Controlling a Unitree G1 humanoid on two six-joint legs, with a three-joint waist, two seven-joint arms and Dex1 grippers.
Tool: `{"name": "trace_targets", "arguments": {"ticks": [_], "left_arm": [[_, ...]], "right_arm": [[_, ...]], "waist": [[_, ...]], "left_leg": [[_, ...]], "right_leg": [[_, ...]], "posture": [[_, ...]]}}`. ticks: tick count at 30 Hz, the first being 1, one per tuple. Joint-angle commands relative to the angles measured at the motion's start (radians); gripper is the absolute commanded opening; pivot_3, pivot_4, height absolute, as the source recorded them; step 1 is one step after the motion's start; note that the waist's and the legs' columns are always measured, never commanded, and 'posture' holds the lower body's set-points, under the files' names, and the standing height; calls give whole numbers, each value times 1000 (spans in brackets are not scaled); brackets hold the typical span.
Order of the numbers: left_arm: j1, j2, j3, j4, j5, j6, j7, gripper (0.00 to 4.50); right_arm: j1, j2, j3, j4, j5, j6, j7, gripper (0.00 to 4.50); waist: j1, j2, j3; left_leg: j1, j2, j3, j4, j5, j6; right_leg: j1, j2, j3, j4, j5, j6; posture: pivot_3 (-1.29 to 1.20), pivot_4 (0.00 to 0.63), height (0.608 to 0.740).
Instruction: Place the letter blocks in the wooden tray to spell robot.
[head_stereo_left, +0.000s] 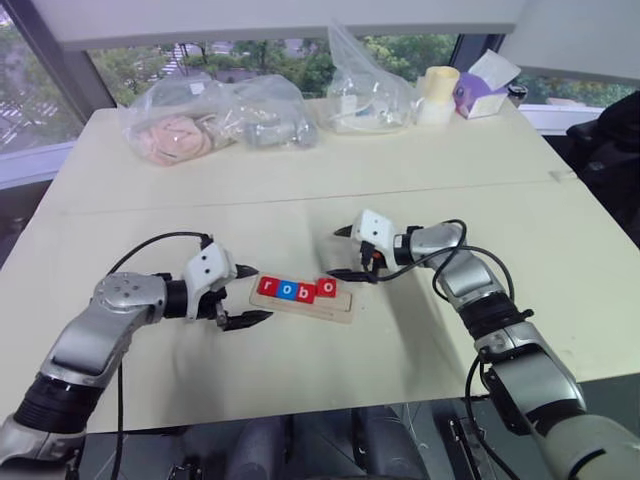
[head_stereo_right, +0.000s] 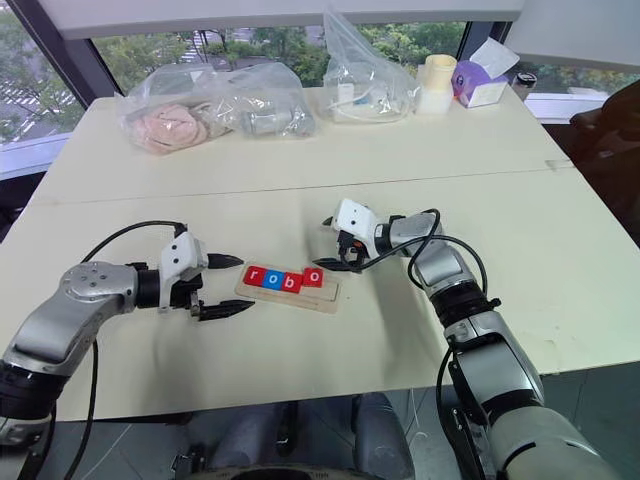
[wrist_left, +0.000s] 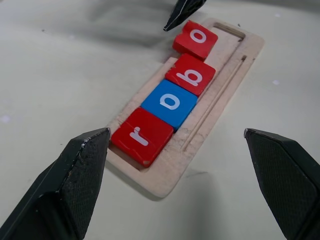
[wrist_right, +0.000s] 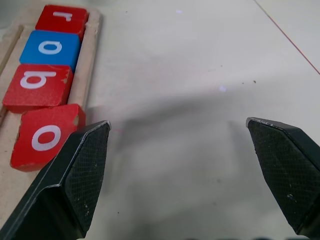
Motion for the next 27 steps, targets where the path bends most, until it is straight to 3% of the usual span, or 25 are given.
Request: {"name": "trace_targets", "arguments": {"ticks": [1, 27], "left_arm": [[-29, -1, 4, -13, 1, 15, 0, 4500], [-34, -17, 6, -134, -4, 108, 45, 4500]], "right_arm": [[6, 1, 0, -47, 20, -9, 32, 4474], [36, 24, -4, -139, 13, 36, 8, 4474]], "waist": [[1, 0, 0], [1, 0, 0]], "left_leg": [[0, 0, 0, 0, 0, 0], [0, 0, 0, 0, 0, 0]], "right_leg": [[0, 0, 0, 0, 0, 0], [0, 0, 0, 0, 0, 0]], "posture": [[0, 150, 740], [0, 150, 740]]}}
